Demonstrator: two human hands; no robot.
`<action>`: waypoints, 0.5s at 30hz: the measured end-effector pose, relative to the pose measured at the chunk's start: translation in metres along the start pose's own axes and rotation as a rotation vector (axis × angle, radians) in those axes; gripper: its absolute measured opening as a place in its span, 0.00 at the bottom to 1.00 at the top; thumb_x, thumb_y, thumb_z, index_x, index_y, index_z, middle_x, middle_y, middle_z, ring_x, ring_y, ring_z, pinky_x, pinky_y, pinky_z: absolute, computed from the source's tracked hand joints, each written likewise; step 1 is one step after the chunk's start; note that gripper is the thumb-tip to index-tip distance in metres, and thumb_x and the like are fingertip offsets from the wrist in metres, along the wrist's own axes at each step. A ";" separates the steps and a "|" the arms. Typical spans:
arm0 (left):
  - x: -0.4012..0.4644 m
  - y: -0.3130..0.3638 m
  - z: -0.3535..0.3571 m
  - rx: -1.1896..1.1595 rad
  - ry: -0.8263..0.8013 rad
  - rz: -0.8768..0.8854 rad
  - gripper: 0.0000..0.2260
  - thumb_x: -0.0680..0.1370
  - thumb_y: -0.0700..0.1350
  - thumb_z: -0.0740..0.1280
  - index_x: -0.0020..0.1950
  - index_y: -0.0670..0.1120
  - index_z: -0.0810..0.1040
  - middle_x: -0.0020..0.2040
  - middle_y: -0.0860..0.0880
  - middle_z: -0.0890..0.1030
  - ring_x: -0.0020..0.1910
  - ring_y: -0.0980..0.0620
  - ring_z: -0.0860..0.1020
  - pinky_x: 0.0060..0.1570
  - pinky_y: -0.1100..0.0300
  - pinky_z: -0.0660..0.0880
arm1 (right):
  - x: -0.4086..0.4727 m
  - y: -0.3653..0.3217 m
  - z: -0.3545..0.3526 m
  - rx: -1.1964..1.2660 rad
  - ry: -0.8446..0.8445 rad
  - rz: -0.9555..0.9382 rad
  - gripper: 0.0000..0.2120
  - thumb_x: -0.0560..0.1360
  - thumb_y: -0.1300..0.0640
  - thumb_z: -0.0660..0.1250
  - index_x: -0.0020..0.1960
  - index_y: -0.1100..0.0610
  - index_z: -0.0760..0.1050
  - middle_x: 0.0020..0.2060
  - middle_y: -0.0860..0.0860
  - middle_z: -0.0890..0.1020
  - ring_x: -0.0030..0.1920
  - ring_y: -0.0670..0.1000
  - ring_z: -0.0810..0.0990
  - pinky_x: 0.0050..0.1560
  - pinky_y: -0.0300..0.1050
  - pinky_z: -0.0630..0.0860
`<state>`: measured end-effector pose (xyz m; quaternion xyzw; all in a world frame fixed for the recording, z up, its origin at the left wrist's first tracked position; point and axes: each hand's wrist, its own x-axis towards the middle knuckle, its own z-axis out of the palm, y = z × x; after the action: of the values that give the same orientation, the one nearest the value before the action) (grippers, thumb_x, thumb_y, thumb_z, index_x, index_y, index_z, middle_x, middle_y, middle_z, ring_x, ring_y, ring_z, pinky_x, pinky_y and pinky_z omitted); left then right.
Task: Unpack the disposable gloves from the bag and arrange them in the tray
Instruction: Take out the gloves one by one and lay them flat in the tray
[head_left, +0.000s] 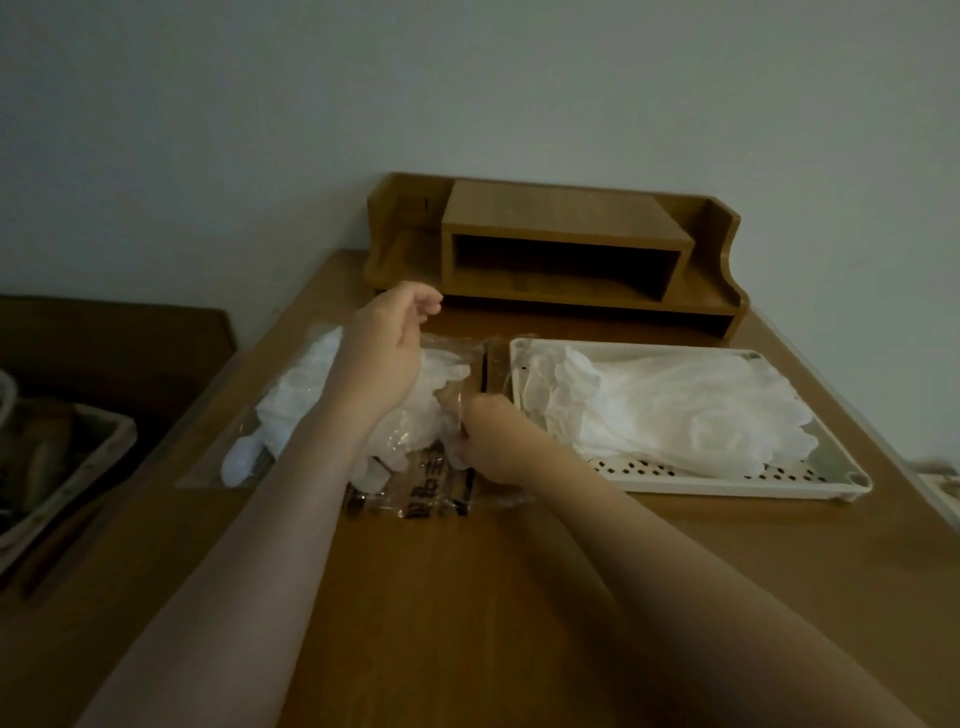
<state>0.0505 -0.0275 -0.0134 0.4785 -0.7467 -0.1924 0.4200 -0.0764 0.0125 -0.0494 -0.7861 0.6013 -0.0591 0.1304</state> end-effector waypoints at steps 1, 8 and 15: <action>-0.001 -0.002 -0.001 -0.040 -0.011 -0.029 0.12 0.82 0.38 0.53 0.58 0.48 0.74 0.56 0.52 0.77 0.49 0.59 0.76 0.46 0.71 0.68 | 0.002 0.000 0.000 0.048 -0.016 0.013 0.14 0.79 0.61 0.60 0.62 0.66 0.70 0.53 0.59 0.78 0.53 0.58 0.78 0.52 0.47 0.75; -0.005 -0.001 0.006 -0.063 -0.189 -0.023 0.11 0.82 0.42 0.55 0.58 0.48 0.75 0.55 0.54 0.77 0.51 0.59 0.75 0.43 0.74 0.67 | 0.005 -0.005 0.010 0.127 0.041 0.101 0.08 0.77 0.55 0.66 0.50 0.60 0.73 0.35 0.50 0.75 0.35 0.48 0.74 0.37 0.40 0.74; -0.014 -0.008 0.011 0.082 -0.621 -0.027 0.19 0.76 0.60 0.62 0.63 0.52 0.74 0.61 0.55 0.73 0.57 0.56 0.73 0.54 0.59 0.72 | -0.008 0.013 -0.029 0.270 0.144 0.182 0.06 0.77 0.57 0.64 0.42 0.54 0.76 0.35 0.48 0.77 0.35 0.45 0.74 0.38 0.36 0.72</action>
<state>0.0492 -0.0207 -0.0312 0.4232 -0.8401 -0.3045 0.1494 -0.0981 0.0132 -0.0251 -0.6975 0.6644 -0.1835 0.1959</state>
